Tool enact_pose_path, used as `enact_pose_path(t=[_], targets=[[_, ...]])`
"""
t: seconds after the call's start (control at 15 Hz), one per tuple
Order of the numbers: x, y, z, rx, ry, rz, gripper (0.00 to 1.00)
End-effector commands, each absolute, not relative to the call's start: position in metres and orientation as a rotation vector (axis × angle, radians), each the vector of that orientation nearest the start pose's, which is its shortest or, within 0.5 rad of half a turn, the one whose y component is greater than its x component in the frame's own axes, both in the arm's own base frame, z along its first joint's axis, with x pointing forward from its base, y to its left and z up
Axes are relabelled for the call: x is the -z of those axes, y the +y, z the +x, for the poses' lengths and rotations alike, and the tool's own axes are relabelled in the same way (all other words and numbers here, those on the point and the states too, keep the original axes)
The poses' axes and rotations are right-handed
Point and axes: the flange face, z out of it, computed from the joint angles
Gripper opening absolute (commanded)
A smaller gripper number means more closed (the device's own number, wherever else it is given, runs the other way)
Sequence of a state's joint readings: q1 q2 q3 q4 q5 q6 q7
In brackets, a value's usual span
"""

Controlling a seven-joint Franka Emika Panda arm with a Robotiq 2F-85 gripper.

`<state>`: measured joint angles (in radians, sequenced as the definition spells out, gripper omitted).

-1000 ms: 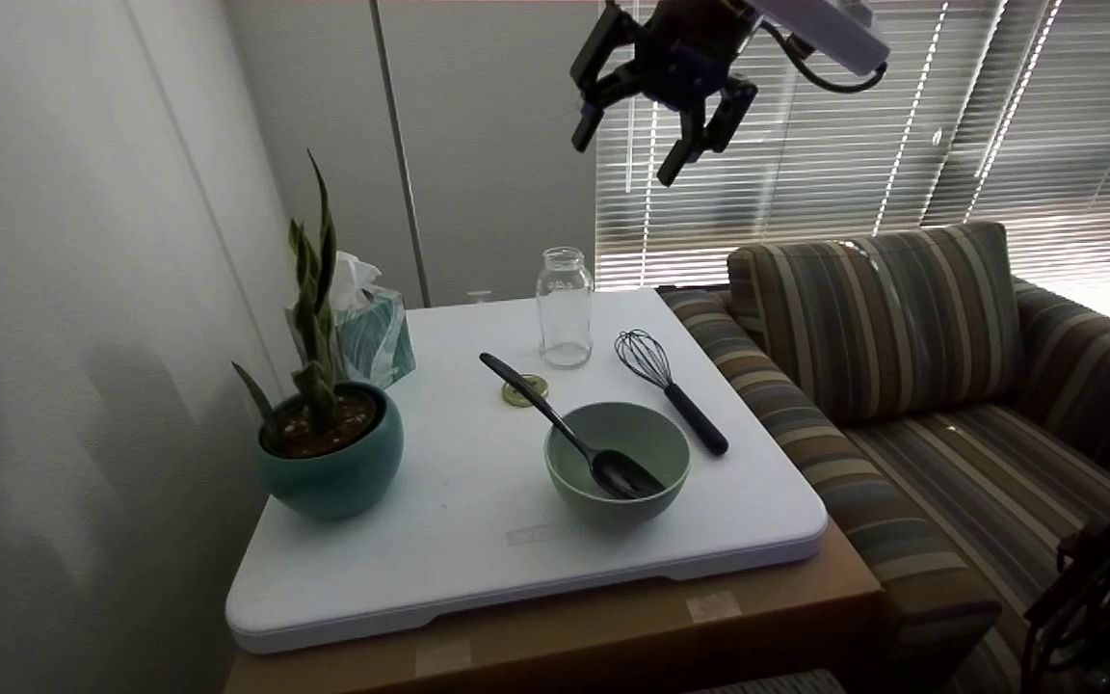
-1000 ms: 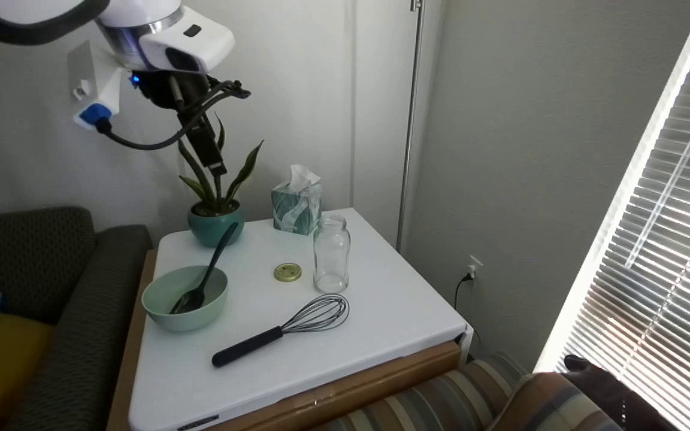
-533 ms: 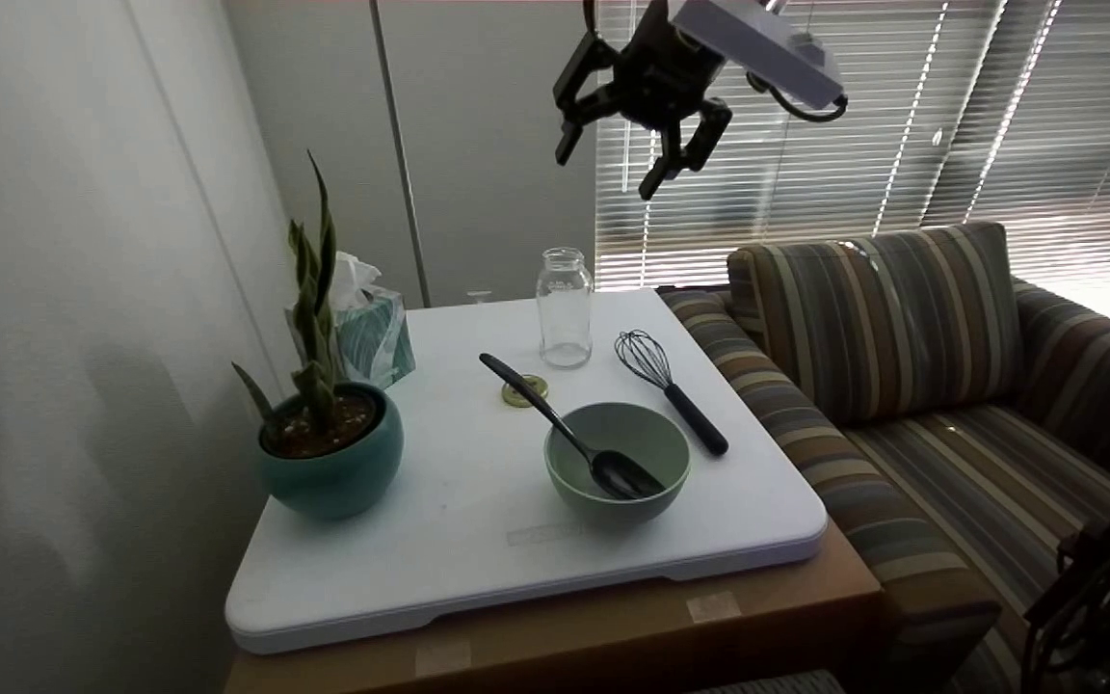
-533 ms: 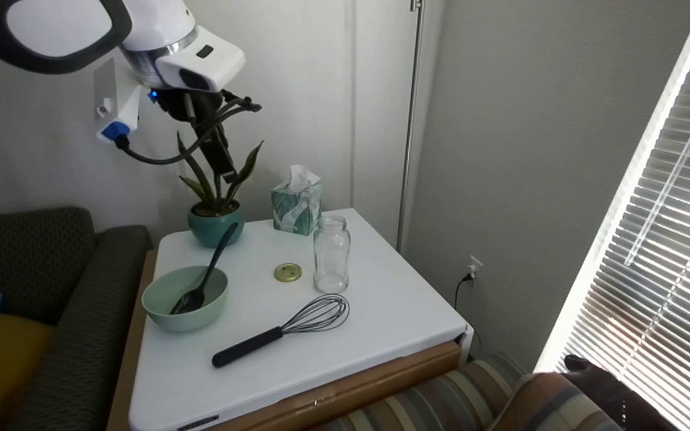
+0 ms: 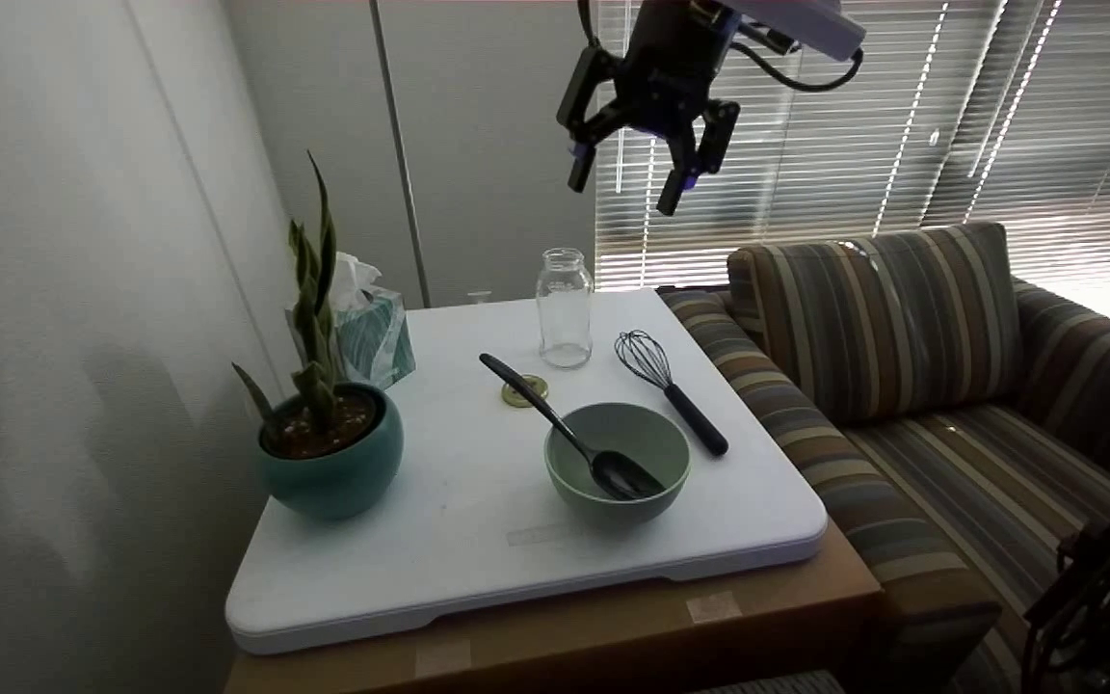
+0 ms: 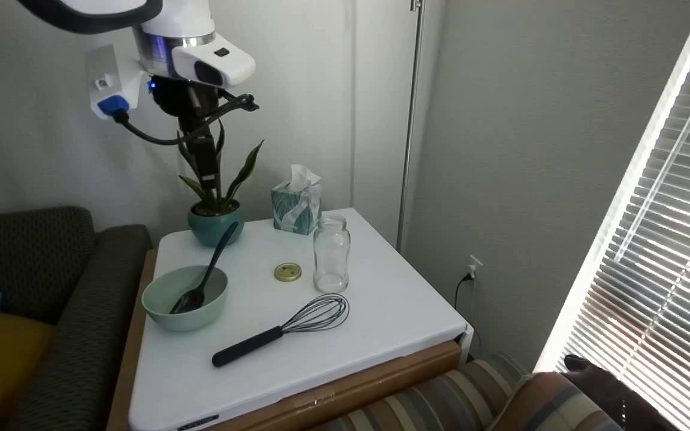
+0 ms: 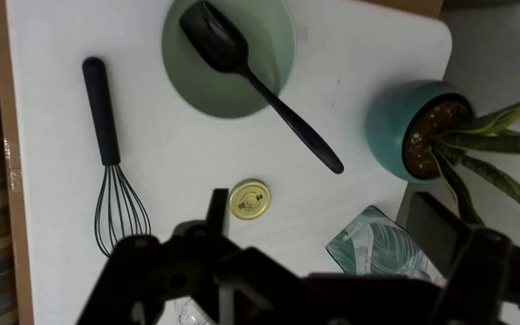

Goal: Pick the lid on the table and place it on top of the bottle

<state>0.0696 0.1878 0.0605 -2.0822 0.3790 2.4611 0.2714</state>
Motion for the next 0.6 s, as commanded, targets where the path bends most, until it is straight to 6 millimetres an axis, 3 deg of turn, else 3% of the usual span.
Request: enact_pose_path(t=[0.0, 0.13, 0.27, 0.53], targets=[[-0.362, 0.075, 0.615, -0.039, 0.484, -2.886, 1.0], [-0.367, 0.077, 0.633, -0.11, 0.418, -3.012, 1.0], [-0.36, 0.08, 0.648, -0.133, 0.322, -3.103, 1.0], [-0.314, 0.082, 0.674, -0.048, 0.294, -3.105, 1.0]])
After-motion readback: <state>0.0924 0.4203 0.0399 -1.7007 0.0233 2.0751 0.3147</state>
